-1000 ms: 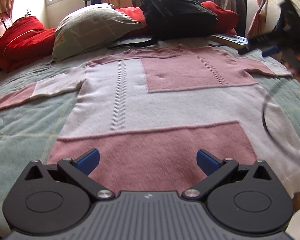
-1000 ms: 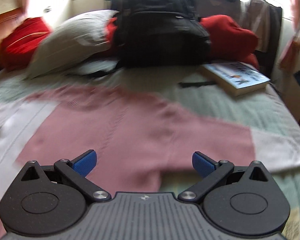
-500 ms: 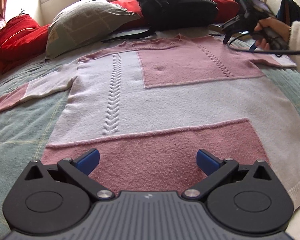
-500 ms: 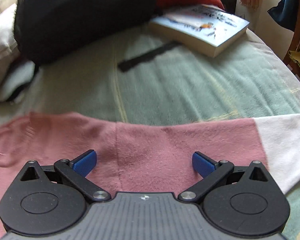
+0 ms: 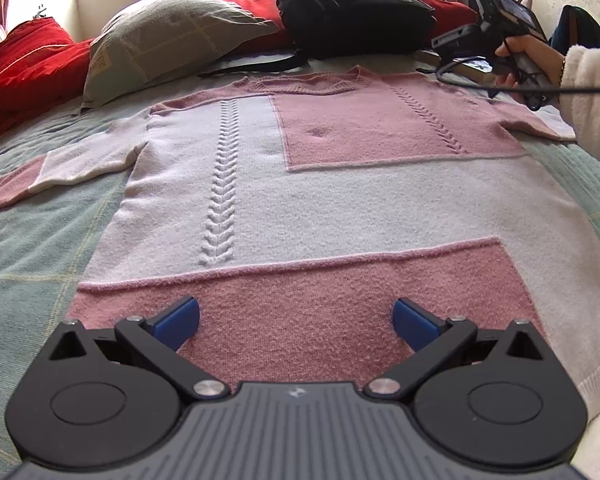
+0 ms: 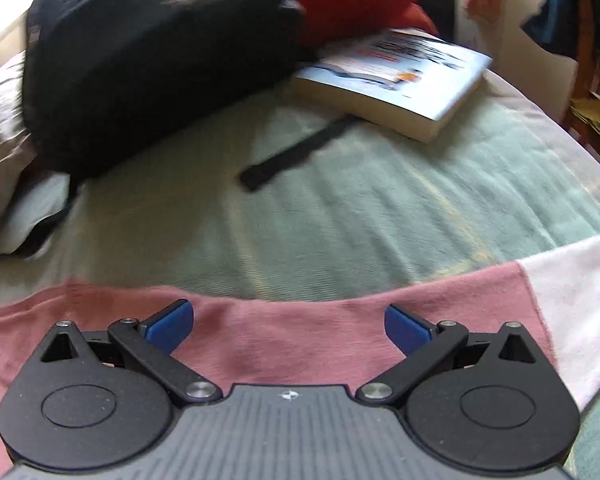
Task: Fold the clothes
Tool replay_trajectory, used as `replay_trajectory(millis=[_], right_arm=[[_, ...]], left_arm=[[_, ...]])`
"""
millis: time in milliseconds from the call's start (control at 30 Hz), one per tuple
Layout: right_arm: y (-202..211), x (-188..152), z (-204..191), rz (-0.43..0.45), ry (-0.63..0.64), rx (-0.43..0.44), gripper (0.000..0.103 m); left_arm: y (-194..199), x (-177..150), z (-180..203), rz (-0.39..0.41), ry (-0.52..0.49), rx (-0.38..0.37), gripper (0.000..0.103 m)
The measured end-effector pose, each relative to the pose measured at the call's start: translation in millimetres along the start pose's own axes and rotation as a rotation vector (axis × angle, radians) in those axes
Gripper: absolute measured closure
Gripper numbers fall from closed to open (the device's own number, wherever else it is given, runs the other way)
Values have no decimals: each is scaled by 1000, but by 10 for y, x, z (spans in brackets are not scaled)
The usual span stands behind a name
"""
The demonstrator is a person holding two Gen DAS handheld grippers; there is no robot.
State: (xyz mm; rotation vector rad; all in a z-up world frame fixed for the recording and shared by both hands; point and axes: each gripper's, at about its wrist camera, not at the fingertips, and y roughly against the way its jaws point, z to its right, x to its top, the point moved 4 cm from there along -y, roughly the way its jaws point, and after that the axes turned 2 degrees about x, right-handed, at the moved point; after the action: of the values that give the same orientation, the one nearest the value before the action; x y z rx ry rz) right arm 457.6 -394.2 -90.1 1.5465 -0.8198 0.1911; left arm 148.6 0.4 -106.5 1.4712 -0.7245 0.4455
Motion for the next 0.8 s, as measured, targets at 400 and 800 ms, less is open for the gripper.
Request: replay_trajectory(millis=[400, 800], right_arm=[[-294, 88, -172, -10, 70, -16, 0], [535, -580, -348, 13, 302, 283, 0]], left_arm=[[33, 17, -43, 12, 10, 12, 1], [11, -7, -54, -3, 33, 5, 1]])
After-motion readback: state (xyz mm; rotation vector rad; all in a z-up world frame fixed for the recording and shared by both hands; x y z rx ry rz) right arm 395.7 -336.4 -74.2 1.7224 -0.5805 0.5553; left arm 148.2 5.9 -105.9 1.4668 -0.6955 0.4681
